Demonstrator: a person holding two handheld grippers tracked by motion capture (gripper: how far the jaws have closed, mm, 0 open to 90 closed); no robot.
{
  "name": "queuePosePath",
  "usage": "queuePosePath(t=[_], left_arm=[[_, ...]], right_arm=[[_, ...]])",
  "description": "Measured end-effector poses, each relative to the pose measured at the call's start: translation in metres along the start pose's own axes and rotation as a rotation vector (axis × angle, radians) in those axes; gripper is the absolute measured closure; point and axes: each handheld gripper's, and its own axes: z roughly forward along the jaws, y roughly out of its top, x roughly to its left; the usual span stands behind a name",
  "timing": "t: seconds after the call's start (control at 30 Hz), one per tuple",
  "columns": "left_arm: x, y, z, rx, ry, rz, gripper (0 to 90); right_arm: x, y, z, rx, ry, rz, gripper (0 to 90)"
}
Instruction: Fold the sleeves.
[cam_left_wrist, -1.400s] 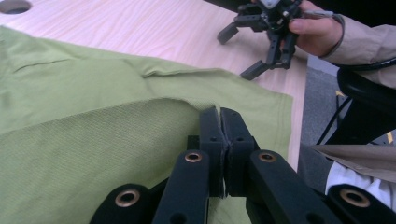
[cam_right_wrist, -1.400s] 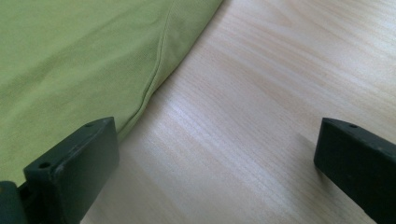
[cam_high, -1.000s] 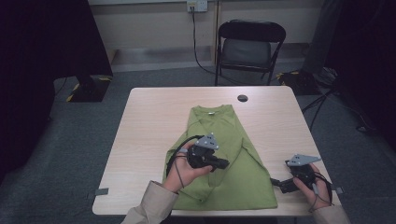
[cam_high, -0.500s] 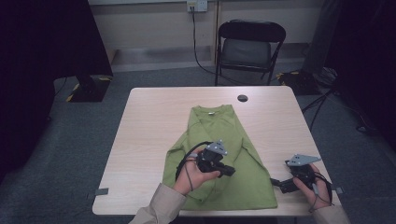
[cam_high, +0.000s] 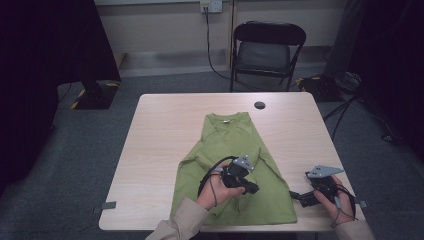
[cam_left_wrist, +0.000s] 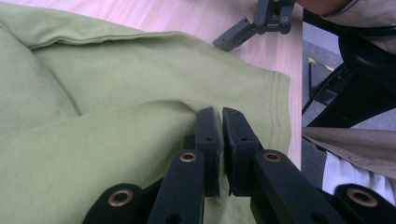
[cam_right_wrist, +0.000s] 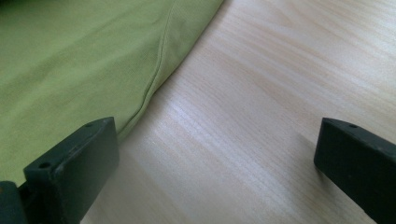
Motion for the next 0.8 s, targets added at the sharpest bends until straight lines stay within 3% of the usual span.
queuePosePath(t=[0.43, 0.8], left_arm=[[0.003, 0.001, 0.019, 0.014, -0.005, 0.000, 83.9], [0.001, 0.001, 0.024, 0.013, -0.004, 0.010, 75.9]], right_arm=[[0.000, 0.000, 0.000, 0.000, 0.000, 0.000, 0.0], [0.000, 0.000, 0.000, 0.000, 0.000, 0.000, 0.0]])
